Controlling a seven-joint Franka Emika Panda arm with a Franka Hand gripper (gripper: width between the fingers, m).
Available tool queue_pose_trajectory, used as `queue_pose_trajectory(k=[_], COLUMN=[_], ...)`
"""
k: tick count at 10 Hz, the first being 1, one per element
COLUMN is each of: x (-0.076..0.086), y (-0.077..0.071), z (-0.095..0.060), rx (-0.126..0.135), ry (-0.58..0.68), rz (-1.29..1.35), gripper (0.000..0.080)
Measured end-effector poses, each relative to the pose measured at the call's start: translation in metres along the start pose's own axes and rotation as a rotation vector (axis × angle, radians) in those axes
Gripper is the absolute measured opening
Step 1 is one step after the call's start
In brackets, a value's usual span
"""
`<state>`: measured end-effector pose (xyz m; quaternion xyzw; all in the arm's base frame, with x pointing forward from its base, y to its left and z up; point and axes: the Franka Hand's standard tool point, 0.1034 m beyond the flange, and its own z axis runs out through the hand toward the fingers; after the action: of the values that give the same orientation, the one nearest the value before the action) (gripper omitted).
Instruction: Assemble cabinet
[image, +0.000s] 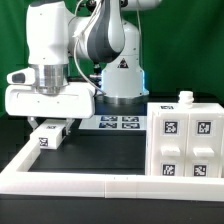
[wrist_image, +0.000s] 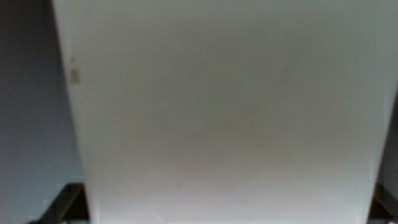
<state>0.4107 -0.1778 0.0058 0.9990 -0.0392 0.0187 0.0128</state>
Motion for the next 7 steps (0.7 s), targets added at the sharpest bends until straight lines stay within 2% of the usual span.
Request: queue_pose_trajectory(k=[1, 2, 4, 5, 7], x=[0.002, 0.005, 0.016, 0.024, 0.044], y=[-0.007, -0.019, -0.06, -0.087, -0.126], z=[-0.001, -0.008, -0.032, -0.049, -0.079], rx=[0.001, 0.004, 0.026, 0.044, 0.08], ry=[0.001, 0.007, 0.012, 0.011, -0.007], rz=[-0.002, -0.005, 0.023, 0.029, 0.06], gripper=[0.0547, 0.0547, 0.0546, 0.0546, 0.0546])
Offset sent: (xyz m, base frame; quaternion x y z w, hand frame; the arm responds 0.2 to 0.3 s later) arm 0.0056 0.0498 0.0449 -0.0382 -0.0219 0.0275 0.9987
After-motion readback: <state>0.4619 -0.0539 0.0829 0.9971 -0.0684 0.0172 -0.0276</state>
